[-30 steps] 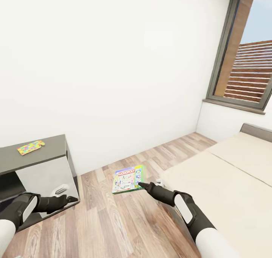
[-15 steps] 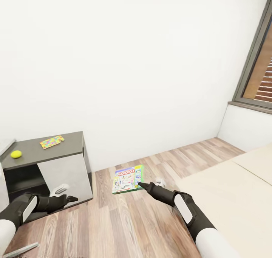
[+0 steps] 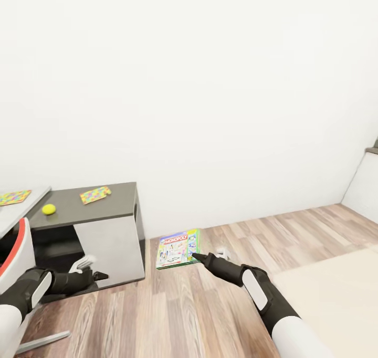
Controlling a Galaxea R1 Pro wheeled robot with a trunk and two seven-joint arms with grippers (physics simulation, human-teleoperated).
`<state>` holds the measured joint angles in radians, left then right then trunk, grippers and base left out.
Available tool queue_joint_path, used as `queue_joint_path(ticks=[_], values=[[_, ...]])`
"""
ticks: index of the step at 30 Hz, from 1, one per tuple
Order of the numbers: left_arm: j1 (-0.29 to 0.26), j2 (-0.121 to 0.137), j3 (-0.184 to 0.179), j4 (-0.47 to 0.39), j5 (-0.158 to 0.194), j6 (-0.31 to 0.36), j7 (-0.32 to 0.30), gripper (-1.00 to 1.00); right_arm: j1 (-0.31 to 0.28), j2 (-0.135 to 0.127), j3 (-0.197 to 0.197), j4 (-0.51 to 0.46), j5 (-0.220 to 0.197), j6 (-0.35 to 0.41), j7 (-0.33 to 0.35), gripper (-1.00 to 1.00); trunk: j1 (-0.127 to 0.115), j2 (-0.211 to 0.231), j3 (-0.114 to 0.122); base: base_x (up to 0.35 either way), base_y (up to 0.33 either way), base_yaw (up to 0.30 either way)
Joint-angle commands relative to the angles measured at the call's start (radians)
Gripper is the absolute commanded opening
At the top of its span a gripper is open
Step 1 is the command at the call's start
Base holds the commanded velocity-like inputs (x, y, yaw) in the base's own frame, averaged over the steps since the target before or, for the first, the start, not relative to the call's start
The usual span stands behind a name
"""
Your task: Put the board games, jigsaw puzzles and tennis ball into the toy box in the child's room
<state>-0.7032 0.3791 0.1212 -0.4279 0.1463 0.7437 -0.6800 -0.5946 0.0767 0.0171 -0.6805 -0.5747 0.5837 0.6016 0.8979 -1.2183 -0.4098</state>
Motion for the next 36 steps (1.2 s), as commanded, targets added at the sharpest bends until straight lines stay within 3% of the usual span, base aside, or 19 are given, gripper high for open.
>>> queue_joint_path(ticks=[1, 18, 24, 27, 30, 33, 35, 36], values=[[-0.001, 0.0, 0.003, 0.0, 0.002, 0.006, -0.001, 1.0, -0.001, 0.0, 0.0, -0.001, -0.012, 0.009, -0.001, -1.0, 0.001, -0.001, -0.002, 0.328, -0.002, 0.29], [-0.001, 0.0, 0.003, 0.0, 0.002, 0.007, -0.001, 1.0, -0.001, 0.0, 0.0, -0.001, -0.012, 0.009, 0.0, -1.0, 0.001, -0.001, -0.012, 0.316, 0.0, 0.29], [-0.001, 0.0, 0.005, 0.0, 0.002, 0.02, -0.007, 1.0, -0.001, -0.001, 0.0, -0.001, -0.012, 0.009, 0.0, -1.0, 0.001, -0.001, -0.015, 0.105, 0.0, 0.29], [-0.001, 0.001, 0.006, 0.0, 0.002, 0.036, -0.021, 1.0, -0.001, -0.002, 0.0, -0.002, -0.012, 0.009, 0.0, -1.0, -0.011, 0.02, -0.007, 0.018, 0.0, 0.29], [-0.001, 0.001, 0.005, -0.003, 0.002, 0.058, -0.069, 1.0, -0.001, -0.008, -0.001, -0.001, -0.012, 0.009, -0.001, -1.0, -0.022, 0.041, 0.0, 0.006, 0.0, 0.29], [0.0, 0.005, 0.0, -0.035, 0.002, 0.07, -0.179, 1.0, -0.001, -0.013, -0.002, -0.002, -0.013, 0.009, -0.001, -1.0, -0.034, 0.062, 0.008, 0.002, 0.0, 0.261], [0.007, 0.019, -0.001, -0.091, -0.004, 0.077, -0.351, 1.0, -0.001, -0.022, -0.003, -0.002, -0.013, 0.008, 0.0, -1.0, -0.042, 0.076, 0.014, 0.001, 0.0, 0.097], [0.008, 0.026, -0.001, -0.098, -0.005, 0.077, -0.386, 1.0, -0.001, -0.024, -0.004, -0.002, -0.013, 0.008, 0.0, -1.0, -0.045, 0.083, 0.017, 0.0, 0.0, 0.06]])
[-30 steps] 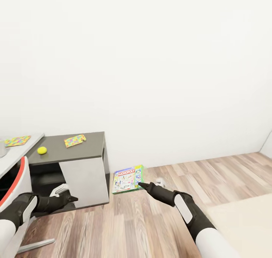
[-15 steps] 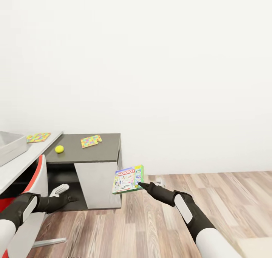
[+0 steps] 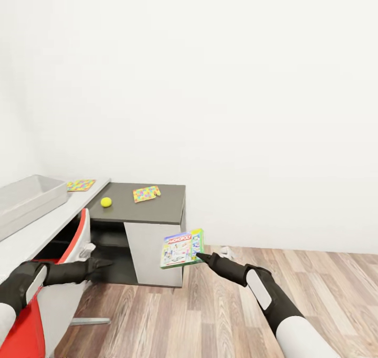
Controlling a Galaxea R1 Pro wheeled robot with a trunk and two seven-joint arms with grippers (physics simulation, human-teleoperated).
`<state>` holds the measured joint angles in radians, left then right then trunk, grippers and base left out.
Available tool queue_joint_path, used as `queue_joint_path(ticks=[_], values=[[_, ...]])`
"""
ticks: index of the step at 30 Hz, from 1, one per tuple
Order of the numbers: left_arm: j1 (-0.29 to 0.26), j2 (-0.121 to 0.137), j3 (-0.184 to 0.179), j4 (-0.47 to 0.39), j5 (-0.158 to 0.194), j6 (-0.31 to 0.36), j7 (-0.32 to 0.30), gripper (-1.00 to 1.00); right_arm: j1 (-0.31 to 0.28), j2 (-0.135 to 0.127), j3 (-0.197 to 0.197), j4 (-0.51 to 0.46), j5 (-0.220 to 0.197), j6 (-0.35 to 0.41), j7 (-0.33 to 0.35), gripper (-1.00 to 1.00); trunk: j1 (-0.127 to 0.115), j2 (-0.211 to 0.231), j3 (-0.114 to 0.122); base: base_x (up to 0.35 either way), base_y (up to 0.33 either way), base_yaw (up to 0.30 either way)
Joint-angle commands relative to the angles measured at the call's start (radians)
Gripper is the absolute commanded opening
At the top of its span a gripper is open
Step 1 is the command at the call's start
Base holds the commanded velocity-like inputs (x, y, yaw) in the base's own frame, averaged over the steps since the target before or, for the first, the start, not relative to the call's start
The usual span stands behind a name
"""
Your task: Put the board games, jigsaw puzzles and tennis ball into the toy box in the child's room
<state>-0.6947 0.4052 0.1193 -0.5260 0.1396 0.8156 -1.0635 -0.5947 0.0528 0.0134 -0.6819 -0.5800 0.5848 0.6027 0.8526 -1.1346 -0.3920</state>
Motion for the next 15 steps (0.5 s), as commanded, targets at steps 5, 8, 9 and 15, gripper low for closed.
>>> queue_joint_path(ticks=[5, 8, 9, 15], values=[[0.009, 0.096, 0.0, -0.024, -0.001, -0.001, -0.273, 1.0, 0.001, -0.017, -0.006, 0.0, -0.008, -0.015, -0.002, -1.0, -0.019, 0.035, 0.014, 0.0, 0.0, 0.021], [0.016, 0.135, 0.0, -0.026, -0.001, -0.003, -0.387, 1.0, 0.001, -0.02, -0.007, 0.001, -0.008, -0.025, 0.0, -1.0, -0.031, 0.056, 0.024, 0.0, 0.0, 0.004], [0.018, 0.144, 0.0, -0.027, -0.002, -0.003, -0.422, 1.0, 0.002, -0.021, -0.007, 0.0, -0.009, -0.027, 0.002, -1.0, -0.035, 0.063, 0.027, 0.0, 0.0, 0.002], [0.024, 0.162, 0.001, -0.028, -0.002, -0.004, -0.49, 1.0, 0.002, -0.023, -0.008, -0.001, -0.01, -0.031, 0.006, -1.0, -0.058, 0.105, 0.046, 0.0, 0.0, 0.0]])
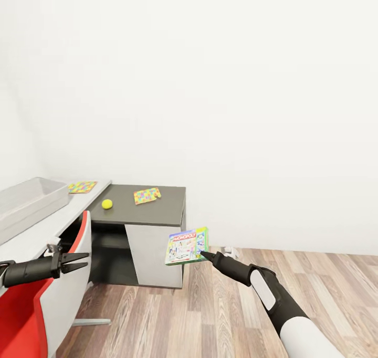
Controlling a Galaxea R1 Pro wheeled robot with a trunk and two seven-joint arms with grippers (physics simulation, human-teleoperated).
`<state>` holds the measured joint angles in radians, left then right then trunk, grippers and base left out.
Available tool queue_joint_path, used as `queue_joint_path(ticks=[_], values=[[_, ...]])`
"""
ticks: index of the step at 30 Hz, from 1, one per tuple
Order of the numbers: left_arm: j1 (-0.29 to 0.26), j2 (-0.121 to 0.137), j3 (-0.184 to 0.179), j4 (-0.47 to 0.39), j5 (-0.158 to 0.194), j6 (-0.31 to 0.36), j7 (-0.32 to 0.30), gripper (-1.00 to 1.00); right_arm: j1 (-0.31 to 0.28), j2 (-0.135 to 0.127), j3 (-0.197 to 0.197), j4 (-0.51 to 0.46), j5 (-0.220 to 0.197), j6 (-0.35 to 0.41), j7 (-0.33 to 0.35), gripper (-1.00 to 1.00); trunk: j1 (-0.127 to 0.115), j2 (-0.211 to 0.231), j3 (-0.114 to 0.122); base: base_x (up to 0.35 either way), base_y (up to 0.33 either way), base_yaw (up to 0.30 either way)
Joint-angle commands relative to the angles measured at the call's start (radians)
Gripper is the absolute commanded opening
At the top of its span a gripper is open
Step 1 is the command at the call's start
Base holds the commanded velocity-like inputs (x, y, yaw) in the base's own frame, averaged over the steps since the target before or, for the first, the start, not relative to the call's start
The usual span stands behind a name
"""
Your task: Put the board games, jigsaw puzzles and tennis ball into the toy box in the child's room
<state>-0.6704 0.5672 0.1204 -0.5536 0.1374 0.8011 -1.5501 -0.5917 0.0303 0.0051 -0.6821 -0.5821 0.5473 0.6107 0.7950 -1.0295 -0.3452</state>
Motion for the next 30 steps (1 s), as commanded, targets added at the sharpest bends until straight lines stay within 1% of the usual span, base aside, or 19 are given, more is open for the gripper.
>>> queue_joint_path(ticks=[1, 9, 13, 19, 24, 27, 29, 30], values=[[0.0, 0.001, 0.0, 0.0, 0.0, 0.011, -0.005, 1.0, -0.001, 0.0, 0.0, 0.0, -0.008, 0.007, -0.002, -1.0, -0.004, 0.006, 0.002, 0.0, 0.0, 0.0], [0.0, 0.007, -0.001, 0.0, 0.001, 0.01, -0.015, 1.0, 0.001, -0.005, -0.001, 0.0, -0.008, 0.007, 0.003, -1.0, -0.035, 0.062, 0.027, 0.0, 0.0, 0.0], [0.0, 0.007, -0.001, 0.0, 0.001, 0.011, -0.018, 1.0, 0.001, -0.009, -0.001, 0.0, -0.008, 0.006, 0.004, -1.0, -0.035, 0.062, 0.029, 0.0, 0.0, 0.059], [0.003, 0.007, -0.001, 0.0, 0.001, 0.007, -0.021, 1.0, 0.001, -0.009, 0.005, 0.0, -0.008, 0.006, 0.002, -1.0, -0.035, 0.062, 0.033, 0.058, 0.0, 0.221], [0.003, 0.007, -0.001, 0.0, 0.001, 0.005, -0.021, 1.0, 0.001, -0.008, 0.007, -0.001, -0.009, 0.008, 0.002, -1.0, -0.035, 0.062, 0.034, 0.256, 0.0, 0.27], [0.003, 0.007, 0.0, 0.0, 0.001, 0.005, -0.021, 1.0, -0.002, 0.001, 0.007, -0.005, -0.009, 0.012, 0.0, -1.0, -0.035, 0.062, 0.034, 0.308, 0.0, 0.281], [0.003, 0.007, 0.0, 0.0, 0.002, 0.005, -0.021, 1.0, -0.014, 0.005, 0.007, -0.02, -0.01, 0.024, -0.002, -1.0, -0.035, 0.062, 0.034, 0.32, 0.0, 0.285], [0.003, 0.007, 0.0, 0.0, 0.003, 0.005, -0.021, 1.0, -0.033, 0.006, 0.007, -0.043, -0.013, 0.045, -0.003, -1.0, -0.035, 0.062, 0.034, 0.324, 0.0, 0.286]])
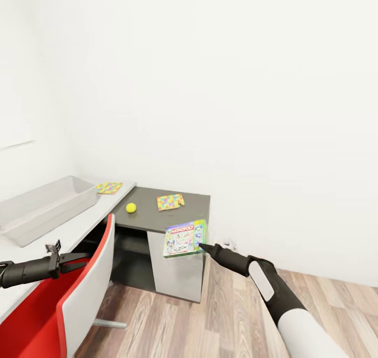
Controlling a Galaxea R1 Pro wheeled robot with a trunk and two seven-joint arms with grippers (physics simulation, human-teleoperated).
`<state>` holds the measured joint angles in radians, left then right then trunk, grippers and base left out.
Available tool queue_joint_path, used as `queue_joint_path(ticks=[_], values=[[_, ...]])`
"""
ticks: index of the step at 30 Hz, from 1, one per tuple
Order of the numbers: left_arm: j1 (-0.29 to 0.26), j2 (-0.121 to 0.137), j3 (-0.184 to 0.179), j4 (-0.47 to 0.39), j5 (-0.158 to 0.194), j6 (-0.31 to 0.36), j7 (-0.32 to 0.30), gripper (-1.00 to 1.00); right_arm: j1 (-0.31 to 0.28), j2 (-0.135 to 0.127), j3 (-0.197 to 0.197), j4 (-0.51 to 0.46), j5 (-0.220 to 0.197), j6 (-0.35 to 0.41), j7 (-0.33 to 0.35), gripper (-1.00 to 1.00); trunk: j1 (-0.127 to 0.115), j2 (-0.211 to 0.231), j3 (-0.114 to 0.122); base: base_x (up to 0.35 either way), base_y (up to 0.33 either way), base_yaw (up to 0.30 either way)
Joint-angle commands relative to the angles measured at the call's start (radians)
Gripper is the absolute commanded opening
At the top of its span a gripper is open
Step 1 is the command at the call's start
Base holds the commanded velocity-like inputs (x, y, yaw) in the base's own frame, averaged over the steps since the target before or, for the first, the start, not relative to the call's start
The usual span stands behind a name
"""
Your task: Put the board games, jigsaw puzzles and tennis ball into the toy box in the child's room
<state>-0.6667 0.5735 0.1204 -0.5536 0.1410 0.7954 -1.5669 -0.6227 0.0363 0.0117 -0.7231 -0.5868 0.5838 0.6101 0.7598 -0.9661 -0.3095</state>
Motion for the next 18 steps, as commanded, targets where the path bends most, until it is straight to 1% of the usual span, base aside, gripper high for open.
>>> queue_joint_path(ticks=[1, 2, 3, 4, 5, 6, 7, 8, 10, 13, 15, 18], values=[[-0.001, 0.0, -0.001, 0.0, 0.0, 0.01, -0.004, 1.0, -0.015, 0.0, 0.0, -0.017, -0.011, 0.026, -0.003, -1.0, 0.001, -0.001, -0.001, 0.325, 0.0, 0.286], [-0.001, -0.001, -0.001, 0.0, 0.001, 0.011, -0.004, 1.0, -0.048, 0.001, -0.001, -0.049, -0.014, 0.076, -0.006, -1.0, 0.001, -0.001, -0.001, 0.326, 0.0, 0.287], [-0.001, -0.001, -0.001, 0.0, 0.001, 0.011, -0.004, 1.0, -0.064, 0.002, -0.001, -0.063, -0.014, 0.106, -0.008, -1.0, 0.001, -0.001, -0.001, 0.327, 0.0, 0.287], [-0.001, -0.002, -0.002, 0.0, 0.001, 0.011, -0.004, 1.0, -0.098, 0.004, -0.003, -0.086, -0.014, 0.169, -0.01, -1.0, 0.001, -0.001, -0.001, 0.327, 0.0, 0.287], [-0.001, -0.003, -0.002, 0.0, 0.001, 0.011, -0.004, 1.0, -0.114, 0.005, -0.003, -0.094, -0.015, 0.199, -0.012, -1.0, 0.001, -0.001, -0.001, 0.327, 0.0, 0.287], [-0.001, -0.003, -0.003, 0.0, 0.001, 0.011, -0.004, 1.0, -0.145, 0.009, -0.004, -0.106, -0.016, 0.244, -0.014, -1.0, 0.001, -0.001, -0.001, 0.328, 0.0, 0.287], [-0.001, -0.003, -0.003, 0.0, 0.001, 0.011, -0.004, 1.0, -0.162, 0.01, -0.005, -0.11, -0.016, 0.26, -0.017, -1.0, 0.001, -0.001, -0.001, 0.328, 0.0, 0.287], [-0.001, -0.004, -0.003, 0.0, 0.002, 0.011, -0.004, 1.0, -0.195, 0.012, -0.007, -0.114, -0.018, 0.284, -0.023, -1.0, 0.001, -0.001, -0.001, 0.328, 0.0, 0.287], [-0.001, -0.004, -0.004, 0.0, 0.002, 0.011, -0.004, 1.0, -0.252, 0.013, -0.01, -0.112, -0.02, 0.313, -0.039, -1.0, 0.001, -0.001, -0.001, 0.328, 0.0, 0.287], [-0.001, -0.004, -0.004, 0.0, 0.002, 0.011, -0.004, 1.0, -0.303, 0.015, -0.011, -0.101, -0.02, 0.33, -0.07, -1.0, 0.001, -0.001, -0.001, 0.329, -0.006, 0.286], [-0.001, -0.004, -0.003, 0.0, 0.003, 0.011, -0.004, 1.0, -0.315, 0.015, -0.011, -0.099, -0.021, 0.334, -0.078, -1.0, 0.001, -0.001, -0.002, 0.322, -0.068, 0.219], [-0.001, -0.004, -0.003, 0.0, 0.003, 0.011, -0.004, 1.0, -0.321, 0.014, -0.012, -0.098, -0.022, 0.335, -0.083, -1.0, 0.001, -0.001, -0.002, 0.294, -0.137, 0.11]])
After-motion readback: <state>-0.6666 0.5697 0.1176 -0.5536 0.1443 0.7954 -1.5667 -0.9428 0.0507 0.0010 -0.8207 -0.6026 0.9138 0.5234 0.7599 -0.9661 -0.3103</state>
